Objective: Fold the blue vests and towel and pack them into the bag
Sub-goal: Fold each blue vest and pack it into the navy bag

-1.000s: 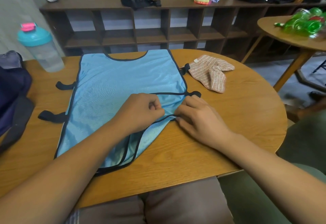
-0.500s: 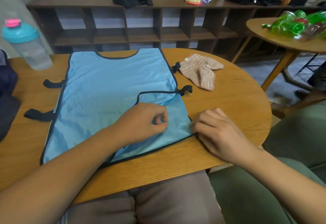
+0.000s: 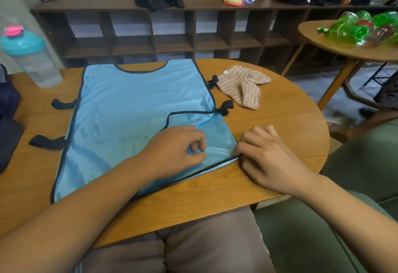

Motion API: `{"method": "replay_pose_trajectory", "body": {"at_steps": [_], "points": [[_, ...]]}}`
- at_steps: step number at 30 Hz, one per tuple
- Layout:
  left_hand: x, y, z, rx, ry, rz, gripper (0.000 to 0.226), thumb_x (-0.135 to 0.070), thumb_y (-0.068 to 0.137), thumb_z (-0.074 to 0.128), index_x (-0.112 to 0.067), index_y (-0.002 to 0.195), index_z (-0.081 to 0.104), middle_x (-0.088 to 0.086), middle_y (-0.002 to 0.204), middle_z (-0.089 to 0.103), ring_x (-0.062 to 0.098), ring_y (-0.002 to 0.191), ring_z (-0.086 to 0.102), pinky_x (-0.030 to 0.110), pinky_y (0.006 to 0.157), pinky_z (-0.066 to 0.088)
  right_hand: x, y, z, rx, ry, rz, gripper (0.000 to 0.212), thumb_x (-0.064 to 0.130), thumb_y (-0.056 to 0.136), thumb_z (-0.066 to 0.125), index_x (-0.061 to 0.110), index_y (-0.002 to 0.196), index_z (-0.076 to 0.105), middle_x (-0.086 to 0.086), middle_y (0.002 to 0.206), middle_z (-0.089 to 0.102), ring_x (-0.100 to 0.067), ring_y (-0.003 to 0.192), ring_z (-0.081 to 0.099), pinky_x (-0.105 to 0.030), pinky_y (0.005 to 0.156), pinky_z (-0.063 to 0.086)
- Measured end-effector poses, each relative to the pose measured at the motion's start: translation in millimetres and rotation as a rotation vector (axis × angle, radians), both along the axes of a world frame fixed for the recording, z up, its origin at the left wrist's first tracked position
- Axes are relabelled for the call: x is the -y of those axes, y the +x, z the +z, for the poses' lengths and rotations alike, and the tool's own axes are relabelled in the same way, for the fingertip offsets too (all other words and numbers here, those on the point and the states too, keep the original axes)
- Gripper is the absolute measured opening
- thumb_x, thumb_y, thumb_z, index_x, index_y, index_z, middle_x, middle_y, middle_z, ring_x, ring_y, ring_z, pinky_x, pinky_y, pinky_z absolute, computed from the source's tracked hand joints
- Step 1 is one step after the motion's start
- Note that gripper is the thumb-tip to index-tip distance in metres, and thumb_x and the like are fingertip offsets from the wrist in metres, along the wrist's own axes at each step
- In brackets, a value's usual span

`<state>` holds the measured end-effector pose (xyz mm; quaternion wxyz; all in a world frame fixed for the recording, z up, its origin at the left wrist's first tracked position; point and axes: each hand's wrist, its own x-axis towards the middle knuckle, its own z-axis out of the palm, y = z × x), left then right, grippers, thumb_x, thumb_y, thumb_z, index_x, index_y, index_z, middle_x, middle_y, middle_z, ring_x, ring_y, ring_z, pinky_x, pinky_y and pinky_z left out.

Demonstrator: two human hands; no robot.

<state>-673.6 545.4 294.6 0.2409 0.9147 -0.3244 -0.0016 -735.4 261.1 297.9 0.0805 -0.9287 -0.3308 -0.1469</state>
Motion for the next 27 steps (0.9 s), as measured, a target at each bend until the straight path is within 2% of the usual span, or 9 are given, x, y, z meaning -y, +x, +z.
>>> {"method": "replay_pose_trajectory", "body": {"at_steps": [3,6,9,13,17,19,23,25,27], "points": [[0.7,-0.9,-1.6,0.039,0.044,-0.007,0.033,-0.056,0.090,0.070,-0.046,0.121,0.063,-0.022,0.105,0.055,0.000,0.097,0.054,0.033,0.081,0.053,1.9,-0.2,2.6,-0.034,-0.009,-0.001,0.015,0.018,0.087,0.064,0.023,0.101,0.066,0.006,0.098,0.054,-0.021,0.095,0.051,-0.045,0.088,0.040],[3.8,-3.1,-1.9,0.135,0.106,-0.086,0.054,-0.055,0.094,0.064,-0.045,0.146,0.054,-0.025,0.137,0.046,0.003,0.123,0.043,0.028,0.099,0.042,2.6,1.2,-0.9,-0.059,0.021,0.011,0.013,0.016,0.095,0.063,0.022,0.106,0.065,0.007,0.109,0.059,-0.021,0.100,0.056,-0.044,0.088,0.042],[4.3,-3.3,-1.1,0.137,0.181,-0.124,0.056,-0.055,0.099,0.056,-0.044,0.154,0.048,-0.024,0.158,0.043,0.002,0.144,0.036,0.029,0.113,0.027,4.4,2.0,-1.1,-0.001,0.003,0.036,0.011,0.014,0.098,0.060,0.018,0.107,0.065,0.004,0.106,0.061,-0.025,0.101,0.060,-0.044,0.090,0.044],[3.7,-2.5,-1.6,0.142,0.209,-0.114,0.053,-0.058,0.100,0.054,-0.046,0.151,0.051,-0.023,0.159,0.045,0.002,0.145,0.037,0.030,0.113,0.026,5.6,-0.4,0.0,0.109,-0.089,0.047,0.007,0.015,0.101,0.060,0.016,0.101,0.067,-0.001,0.104,0.060,-0.029,0.099,0.056,-0.043,0.088,0.042],[3.9,-2.6,-1.8,0.121,0.195,-0.113,0.054,-0.059,0.098,0.057,-0.047,0.151,0.051,-0.025,0.158,0.044,0.001,0.143,0.035,0.026,0.111,0.025,5.9,-2.9,0.6,0.040,-0.077,0.050,0.008,0.017,0.095,0.064,0.020,0.102,0.067,0.002,0.105,0.057,-0.025,0.097,0.054,-0.044,0.088,0.041],[3.9,-2.3,-2.3,0.101,0.190,-0.120,0.055,-0.060,0.096,0.059,-0.048,0.150,0.052,-0.025,0.158,0.043,0.000,0.144,0.034,0.029,0.114,0.027,5.5,-3.6,2.3,-0.015,-0.033,0.045,0.012,0.019,0.092,0.065,0.021,0.103,0.067,0.005,0.104,0.057,-0.021,0.095,0.054,-0.042,0.087,0.040],[1.0,-1.1,2.7,-0.006,0.156,-0.173,0.048,-0.056,0.098,0.063,-0.051,0.145,0.056,-0.028,0.159,0.040,-0.002,0.147,0.030,0.036,0.121,0.026,4.3,-2.8,0.6,-0.070,0.065,-0.017,0.018,0.021,0.096,0.056,0.022,0.111,0.066,0.007,0.109,0.057,-0.017,0.097,0.054,-0.043,0.086,0.042],[-2.8,-0.6,9.9,-0.060,0.091,-0.179,0.040,-0.049,0.099,0.066,-0.048,0.140,0.062,-0.028,0.155,0.045,-0.005,0.144,0.034,0.032,0.121,0.027,4.1,2.0,0.5,-0.068,0.119,-0.080,0.021,0.022,0.097,0.052,0.023,0.113,0.065,0.008,0.110,0.056,-0.017,0.101,0.054,-0.044,0.086,0.043],[-9.0,3.5,17.9,-0.046,-0.006,-0.109,0.031,-0.040,0.098,0.070,-0.044,0.129,0.069,-0.025,0.138,0.057,-0.004,0.131,0.049,0.030,0.114,0.039,2.3,8.0,1.1,-0.062,0.175,-0.128,0.019,0.024,0.099,0.052,0.024,0.114,0.065,0.009,0.109,0.056,-0.018,0.103,0.055,-0.045,0.087,0.045]]}}
